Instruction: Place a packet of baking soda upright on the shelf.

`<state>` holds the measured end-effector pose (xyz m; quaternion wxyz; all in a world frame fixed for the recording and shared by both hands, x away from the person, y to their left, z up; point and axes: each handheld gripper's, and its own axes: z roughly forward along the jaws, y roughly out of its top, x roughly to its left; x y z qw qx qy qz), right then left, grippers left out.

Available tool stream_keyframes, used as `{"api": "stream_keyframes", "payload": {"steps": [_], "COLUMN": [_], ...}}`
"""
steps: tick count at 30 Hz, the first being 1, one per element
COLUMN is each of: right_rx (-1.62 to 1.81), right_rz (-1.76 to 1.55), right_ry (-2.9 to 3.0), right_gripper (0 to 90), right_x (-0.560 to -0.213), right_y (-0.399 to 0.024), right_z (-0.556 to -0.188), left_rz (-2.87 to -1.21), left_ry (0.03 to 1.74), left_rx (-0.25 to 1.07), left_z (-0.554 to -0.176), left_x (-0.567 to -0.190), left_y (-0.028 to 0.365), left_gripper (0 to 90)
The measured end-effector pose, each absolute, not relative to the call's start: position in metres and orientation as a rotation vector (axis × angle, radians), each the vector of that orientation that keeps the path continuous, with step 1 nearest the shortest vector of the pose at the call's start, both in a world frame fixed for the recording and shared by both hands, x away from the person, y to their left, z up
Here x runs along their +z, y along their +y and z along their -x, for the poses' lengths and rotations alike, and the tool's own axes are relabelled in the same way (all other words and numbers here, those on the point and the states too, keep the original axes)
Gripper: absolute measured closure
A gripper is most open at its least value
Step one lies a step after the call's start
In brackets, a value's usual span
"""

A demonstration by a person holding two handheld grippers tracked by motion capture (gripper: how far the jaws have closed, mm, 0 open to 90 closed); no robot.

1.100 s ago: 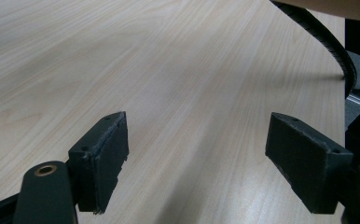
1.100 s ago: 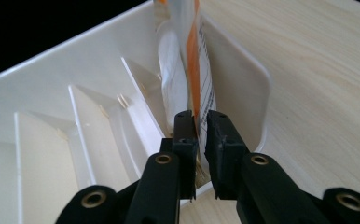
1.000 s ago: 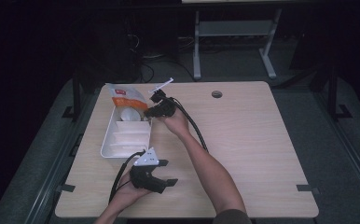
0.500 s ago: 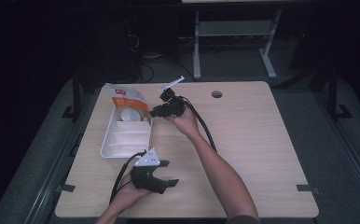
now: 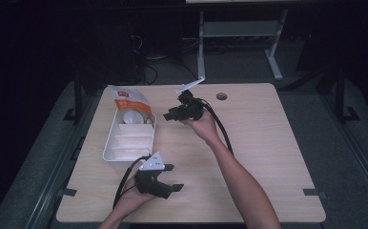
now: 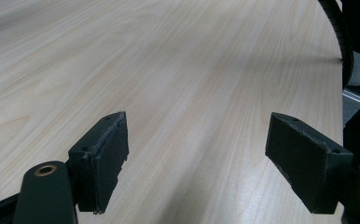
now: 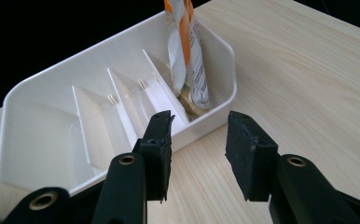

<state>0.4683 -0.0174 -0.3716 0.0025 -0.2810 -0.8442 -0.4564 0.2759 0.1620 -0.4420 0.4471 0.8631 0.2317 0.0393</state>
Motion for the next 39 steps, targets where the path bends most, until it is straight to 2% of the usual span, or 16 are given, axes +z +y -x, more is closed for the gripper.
{"api": "stream_keyframes", "payload": {"steps": [14, 39], "right_rx": [-1.480, -1.490], "right_rz": [0.932, 0.979], "right_ry": [-2.589, -2.545], "right_gripper": [50.4, 42.9], "right_x": [-0.363, -0.362], "right_y": [-0.064, -0.118], "right_z": [-0.458, -0.440], "left_rz": [-2.155, -2.152], "left_ry": [0.560, 0.578], "left_rx": [0.091, 0.087], "left_z": [-0.275, -0.276], "left_x": [-0.443, -0.445], "left_y": [0.159, 0.160], "left_gripper": [21.5, 21.4]}}
